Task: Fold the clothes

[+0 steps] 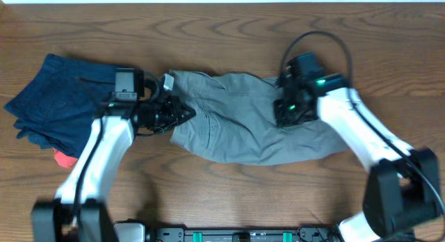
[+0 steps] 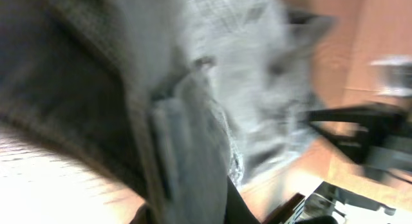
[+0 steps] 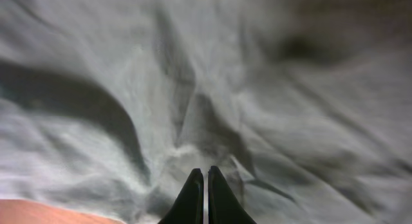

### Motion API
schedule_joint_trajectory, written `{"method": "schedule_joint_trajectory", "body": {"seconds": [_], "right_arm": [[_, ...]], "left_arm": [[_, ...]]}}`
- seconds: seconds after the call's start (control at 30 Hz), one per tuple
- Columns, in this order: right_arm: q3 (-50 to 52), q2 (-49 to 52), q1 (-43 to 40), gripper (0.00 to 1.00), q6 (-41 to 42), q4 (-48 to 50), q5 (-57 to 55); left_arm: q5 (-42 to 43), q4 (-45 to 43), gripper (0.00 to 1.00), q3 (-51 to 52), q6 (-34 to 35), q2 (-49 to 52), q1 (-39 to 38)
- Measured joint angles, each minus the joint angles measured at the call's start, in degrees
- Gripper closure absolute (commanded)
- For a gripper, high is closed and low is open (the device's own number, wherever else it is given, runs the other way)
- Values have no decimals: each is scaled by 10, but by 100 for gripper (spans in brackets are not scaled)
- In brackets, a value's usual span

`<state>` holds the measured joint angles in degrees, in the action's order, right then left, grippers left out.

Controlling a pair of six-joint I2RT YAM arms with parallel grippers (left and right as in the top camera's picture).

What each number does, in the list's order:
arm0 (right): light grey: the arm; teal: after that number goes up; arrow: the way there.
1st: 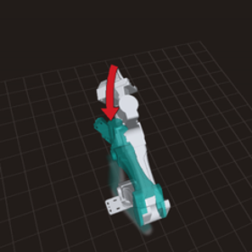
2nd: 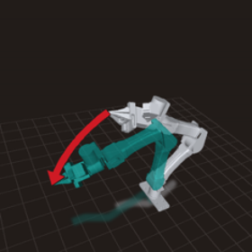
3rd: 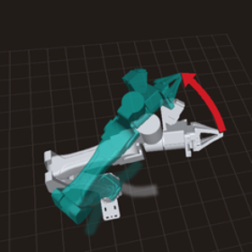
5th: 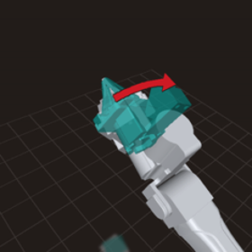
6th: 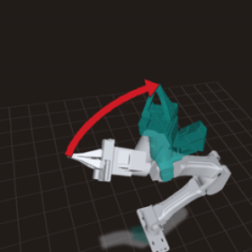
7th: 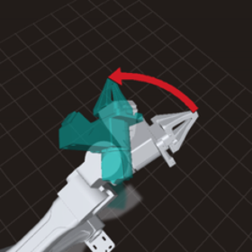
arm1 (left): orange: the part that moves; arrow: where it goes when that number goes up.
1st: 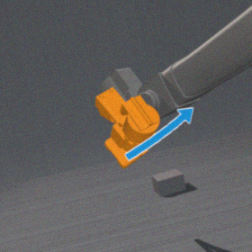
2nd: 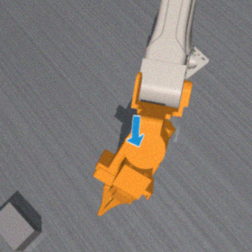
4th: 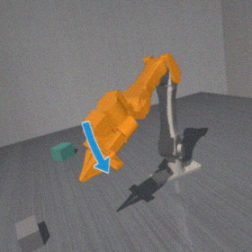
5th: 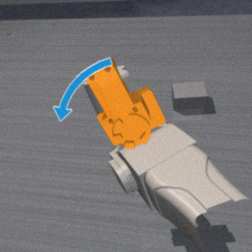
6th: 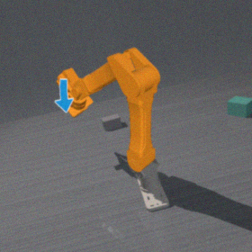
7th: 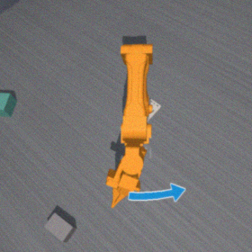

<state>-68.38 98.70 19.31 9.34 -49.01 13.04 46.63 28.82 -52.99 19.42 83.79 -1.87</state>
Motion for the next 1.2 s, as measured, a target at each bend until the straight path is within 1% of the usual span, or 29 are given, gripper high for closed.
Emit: {"method": "schedule_joint_trajectory", "body": {"seconds": [0.1, 0.23, 0.37, 0.47, 0.53, 0.63, 0.73, 0.8, 1.0, 1.1, 1.2], "right_arm": [[11, 47, 48, 96, -3, 28, 42], [14, 99, 111, 95, -1, 79, 82], [13, 141, 170, 98, 24, 153, 108], [12, 151, 203, 96, 52, 204, 122], [10, 153, 214, 94, 63, 217, 122], [3, 151, 218, 94, 72, 200, 109], [-5, 133, 206, 92, 77, 148, 65], [-7, 101, 181, 92, 80, 123, 29], [-31, -15, 62, 91, 63, 41, -32], [-34, -30, 14, 92, 49, -8, -58], [-6, -21, -16, 93, 38, -18, -75]], "left_arm": [[-1, 1, 94, 0, 0, -69, 0], [-2, -2, 94, 0, 14, -132, 0], [-2, -11, 94, 0, 35, -162, -1], [-4, -21, 94, 0, 48, -172, 0], [-5, -20, 94, 0, 51, -174, 0], [-5, -6, 94, 0, 55, -172, 0], [-5, 12, 94, 0, 59, -164, 0], [-5, 15, 93, 0, 61, -156, 0], [-5, 15, 94, 0, 61, -136, -1], [-5, 15, 93, 0, 61, -133, -2], [-5, 15, 93, 0, 61, -133, -3]]}}
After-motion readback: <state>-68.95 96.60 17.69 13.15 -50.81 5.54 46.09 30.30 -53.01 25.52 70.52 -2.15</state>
